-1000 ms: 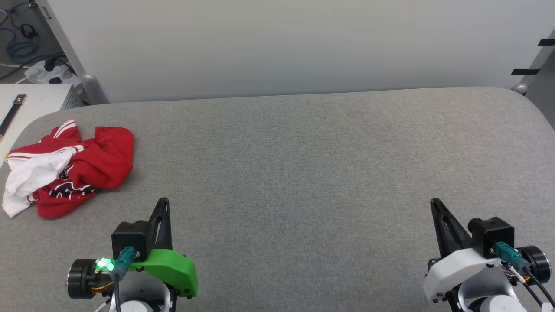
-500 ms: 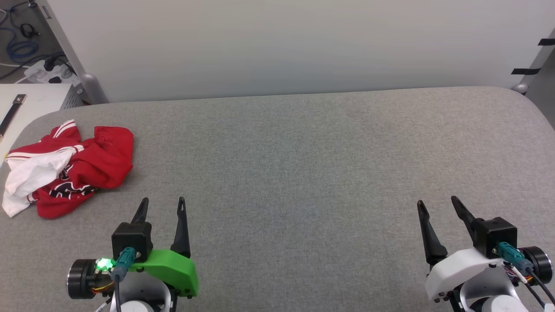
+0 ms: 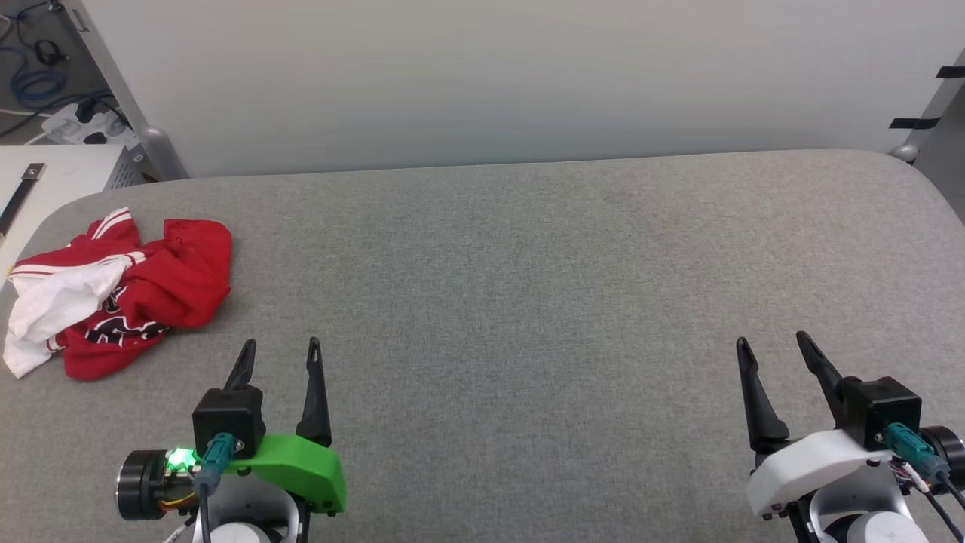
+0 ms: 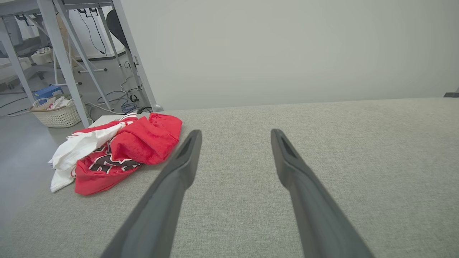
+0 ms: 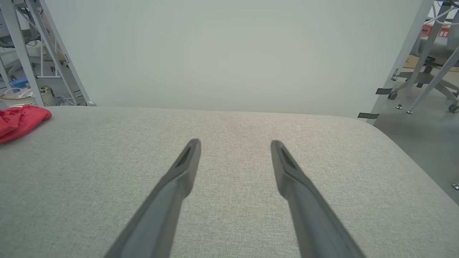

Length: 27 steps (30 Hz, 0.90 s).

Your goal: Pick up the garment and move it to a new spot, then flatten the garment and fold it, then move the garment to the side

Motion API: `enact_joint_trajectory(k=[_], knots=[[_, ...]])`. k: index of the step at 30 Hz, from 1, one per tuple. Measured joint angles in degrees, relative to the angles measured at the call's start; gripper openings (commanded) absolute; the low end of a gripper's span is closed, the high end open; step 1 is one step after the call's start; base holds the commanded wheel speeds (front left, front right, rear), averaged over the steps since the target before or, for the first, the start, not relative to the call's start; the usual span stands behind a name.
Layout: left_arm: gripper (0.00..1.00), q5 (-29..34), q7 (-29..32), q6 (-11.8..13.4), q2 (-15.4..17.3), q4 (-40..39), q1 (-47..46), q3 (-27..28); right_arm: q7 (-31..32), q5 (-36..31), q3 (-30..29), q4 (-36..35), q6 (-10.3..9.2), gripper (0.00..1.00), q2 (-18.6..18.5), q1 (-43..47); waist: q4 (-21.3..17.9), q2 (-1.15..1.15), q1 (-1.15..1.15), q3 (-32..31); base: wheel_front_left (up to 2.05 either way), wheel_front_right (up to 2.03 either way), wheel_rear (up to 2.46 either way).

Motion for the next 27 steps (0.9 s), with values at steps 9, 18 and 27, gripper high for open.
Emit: enact_joint_trajectory(k=[9,18,27], knots=[[1.00,-0.2,-1.0,0.2,0.0,-0.2,0.0,-0.2,-1.0,0.6,-0.1,-1.2,0.00,1.00,0.0,0.1,0.2,0.00,0.00,0.1,0.00,0.00,0.00],[1.00,-0.2,-2.2,0.6,0.0,-0.3,0.0,-0.5,-2.1,1.3,0.1,-2.2,0.00,1.00,0.0,0.2,0.4,0.00,0.00,0.2,0.00,0.00,0.00],[1.00,-0.2,-3.3,0.9,0.0,-0.4,0.0,-0.6,-3.3,2.0,0.5,-2.8,0.00,1.00,0.0,1.1,0.5,0.00,0.00,-0.1,0.00,0.00,0.00]])
